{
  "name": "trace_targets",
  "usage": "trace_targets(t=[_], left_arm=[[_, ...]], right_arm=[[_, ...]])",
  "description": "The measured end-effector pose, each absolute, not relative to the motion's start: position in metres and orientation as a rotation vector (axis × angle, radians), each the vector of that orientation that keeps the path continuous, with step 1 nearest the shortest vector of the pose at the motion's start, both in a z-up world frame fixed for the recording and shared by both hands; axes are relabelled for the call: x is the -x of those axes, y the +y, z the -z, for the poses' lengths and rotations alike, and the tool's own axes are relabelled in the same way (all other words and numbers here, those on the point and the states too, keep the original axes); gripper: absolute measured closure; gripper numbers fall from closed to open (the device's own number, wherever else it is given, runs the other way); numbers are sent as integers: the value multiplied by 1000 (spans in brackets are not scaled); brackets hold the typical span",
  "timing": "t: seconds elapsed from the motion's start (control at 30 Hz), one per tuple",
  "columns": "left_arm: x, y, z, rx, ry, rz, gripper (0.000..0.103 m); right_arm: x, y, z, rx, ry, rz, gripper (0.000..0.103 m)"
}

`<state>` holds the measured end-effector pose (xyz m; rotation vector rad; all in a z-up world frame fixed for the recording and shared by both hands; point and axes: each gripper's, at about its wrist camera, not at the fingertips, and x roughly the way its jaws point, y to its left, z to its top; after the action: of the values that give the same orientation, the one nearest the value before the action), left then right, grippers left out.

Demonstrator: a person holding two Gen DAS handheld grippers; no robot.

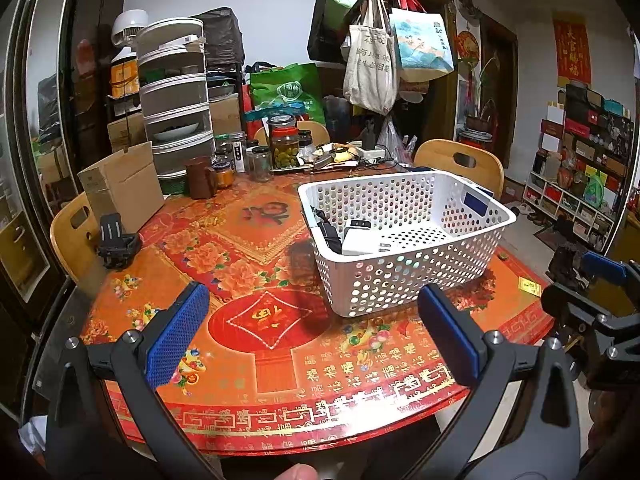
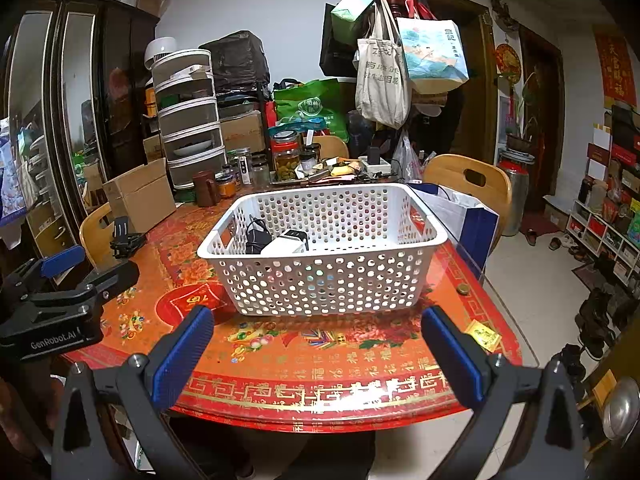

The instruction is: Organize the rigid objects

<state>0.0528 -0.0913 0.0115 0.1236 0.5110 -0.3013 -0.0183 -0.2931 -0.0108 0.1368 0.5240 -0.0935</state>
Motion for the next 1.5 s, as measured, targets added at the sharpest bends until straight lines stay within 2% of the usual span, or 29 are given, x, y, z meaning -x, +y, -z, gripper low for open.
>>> trace_targets(t=[1.5], left_arm=[[-52, -107, -3, -133, 527, 297, 0]], right_arm=[[21, -292, 8, -133, 515, 91, 0]])
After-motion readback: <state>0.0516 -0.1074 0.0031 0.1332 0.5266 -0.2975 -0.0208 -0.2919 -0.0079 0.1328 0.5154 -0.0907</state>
